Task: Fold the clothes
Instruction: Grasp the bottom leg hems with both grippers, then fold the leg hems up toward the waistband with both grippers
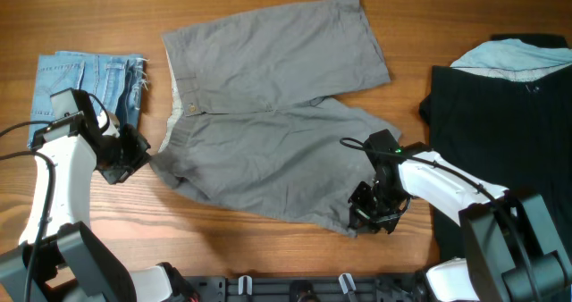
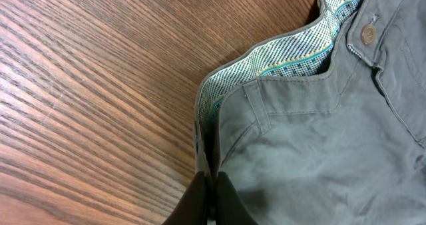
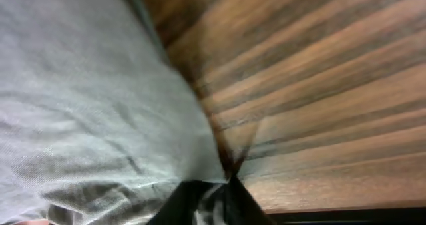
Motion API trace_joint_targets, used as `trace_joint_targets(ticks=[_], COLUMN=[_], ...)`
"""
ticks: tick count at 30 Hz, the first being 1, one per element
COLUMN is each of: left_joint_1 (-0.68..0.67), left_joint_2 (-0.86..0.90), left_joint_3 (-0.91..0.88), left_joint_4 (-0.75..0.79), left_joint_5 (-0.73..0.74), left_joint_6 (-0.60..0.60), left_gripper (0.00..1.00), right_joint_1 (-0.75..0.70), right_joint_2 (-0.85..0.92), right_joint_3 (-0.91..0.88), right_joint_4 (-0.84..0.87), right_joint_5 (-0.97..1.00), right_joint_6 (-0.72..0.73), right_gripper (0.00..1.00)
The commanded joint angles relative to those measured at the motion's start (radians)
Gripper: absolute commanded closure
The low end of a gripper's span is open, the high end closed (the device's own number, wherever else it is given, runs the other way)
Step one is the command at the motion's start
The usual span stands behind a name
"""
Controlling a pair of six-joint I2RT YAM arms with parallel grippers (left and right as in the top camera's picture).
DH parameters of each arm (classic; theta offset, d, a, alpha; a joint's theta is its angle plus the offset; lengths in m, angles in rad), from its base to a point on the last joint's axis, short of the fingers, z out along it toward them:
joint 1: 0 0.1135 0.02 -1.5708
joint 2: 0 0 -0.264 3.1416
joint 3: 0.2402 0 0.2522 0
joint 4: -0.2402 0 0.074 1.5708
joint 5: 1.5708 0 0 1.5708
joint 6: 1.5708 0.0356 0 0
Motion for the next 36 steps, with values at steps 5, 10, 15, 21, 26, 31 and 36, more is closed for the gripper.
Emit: trace_joint_targets(ticks=[5,10,15,21,26,31,36], left_joint_1=[-0.004,-0.004,-0.004,-0.004,-0.004,-0.004,-0.004], left_joint_2=[0.005,0.005,0.005,0.005,0.005,0.005,0.005], left_joint_3=[0.015,0.015,0.015,0.015,0.015,0.015,0.015], left_joint_4=[0.01,0.002,0.002,0.006,0.006,0.01,0.01], left_joint_5=[0.012,0.073,0.073,0.072,0.072,0.072,0.072], left_joint_6=[0.024,0.024,0.024,0.024,0.024,0.024,0.024], left_gripper=[0.96,0.96,0.96,0.96,0.96,0.96,0.96], right_joint_1=[-0.057,-0.107,-0.102,0.047,0.047,0.047,0.04], right_joint_2=[-0.068,-0.142,-0.14,-0.139,-0.139,-0.139,-0.144], right_joint_3=[0.103,0.18,0.179,0.077,-0.031,-0.101,-0.098], right_joint_4=[-0.032,-0.084,-0.192,-0.203,-0.063,0.053,0.038], right_joint_5=[0.081,0.226,0.08,0.078,0.071,0.063,0.088], right_joint_6=[-0.082,-0.077,-0.148,0.085,0.129,0.137,0.126], right_gripper=[0.96,0.66,0.44,0.53,0.53,0.49,0.96])
